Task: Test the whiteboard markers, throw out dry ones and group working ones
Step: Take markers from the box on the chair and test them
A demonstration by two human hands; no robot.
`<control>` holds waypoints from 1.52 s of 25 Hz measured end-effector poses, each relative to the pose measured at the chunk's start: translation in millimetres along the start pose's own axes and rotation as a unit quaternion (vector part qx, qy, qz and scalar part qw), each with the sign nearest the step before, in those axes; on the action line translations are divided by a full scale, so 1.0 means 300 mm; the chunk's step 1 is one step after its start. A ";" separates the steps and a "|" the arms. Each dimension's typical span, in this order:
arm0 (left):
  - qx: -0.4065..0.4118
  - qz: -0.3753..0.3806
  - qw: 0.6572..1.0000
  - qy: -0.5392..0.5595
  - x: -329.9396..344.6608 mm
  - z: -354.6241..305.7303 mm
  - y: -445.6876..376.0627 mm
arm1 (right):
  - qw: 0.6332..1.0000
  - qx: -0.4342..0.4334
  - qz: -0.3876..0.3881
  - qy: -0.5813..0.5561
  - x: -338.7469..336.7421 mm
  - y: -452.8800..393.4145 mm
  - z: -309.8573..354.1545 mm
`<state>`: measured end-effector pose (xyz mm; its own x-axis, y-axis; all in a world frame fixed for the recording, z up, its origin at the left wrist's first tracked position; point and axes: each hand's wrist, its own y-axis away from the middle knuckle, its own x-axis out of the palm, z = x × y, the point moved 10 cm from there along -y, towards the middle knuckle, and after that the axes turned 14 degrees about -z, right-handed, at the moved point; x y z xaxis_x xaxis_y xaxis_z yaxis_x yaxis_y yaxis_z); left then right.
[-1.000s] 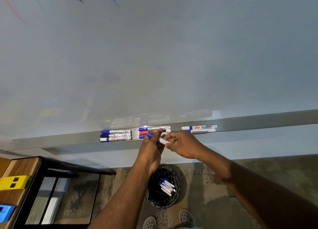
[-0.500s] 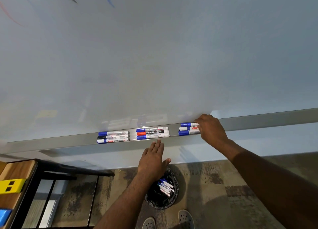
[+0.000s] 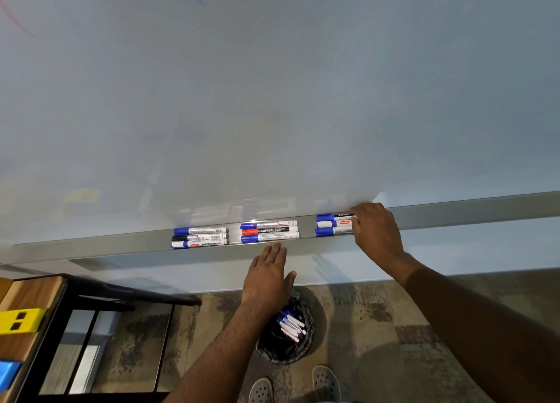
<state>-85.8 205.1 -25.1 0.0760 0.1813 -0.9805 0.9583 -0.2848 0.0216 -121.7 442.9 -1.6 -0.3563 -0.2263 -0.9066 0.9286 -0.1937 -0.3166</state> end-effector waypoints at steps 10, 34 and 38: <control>0.008 -0.001 1.000 -0.002 0.002 0.009 -0.009 | 0.962 0.237 -0.055 -0.121 -0.003 0.072 -0.149; -0.127 -0.091 0.988 -0.013 -0.209 0.599 0.254 | 0.981 -0.170 0.073 -0.061 0.144 0.224 0.831; -0.200 -0.124 0.972 -0.009 -0.290 0.877 0.411 | 0.964 -0.238 0.087 -0.081 0.180 0.291 1.166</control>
<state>-46.6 -93.4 11.5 -0.1720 0.1811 -0.9683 0.9774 0.1542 -0.1447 -96.3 79.8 19.6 -0.1670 -0.3686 -0.9145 0.9046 0.3117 -0.2908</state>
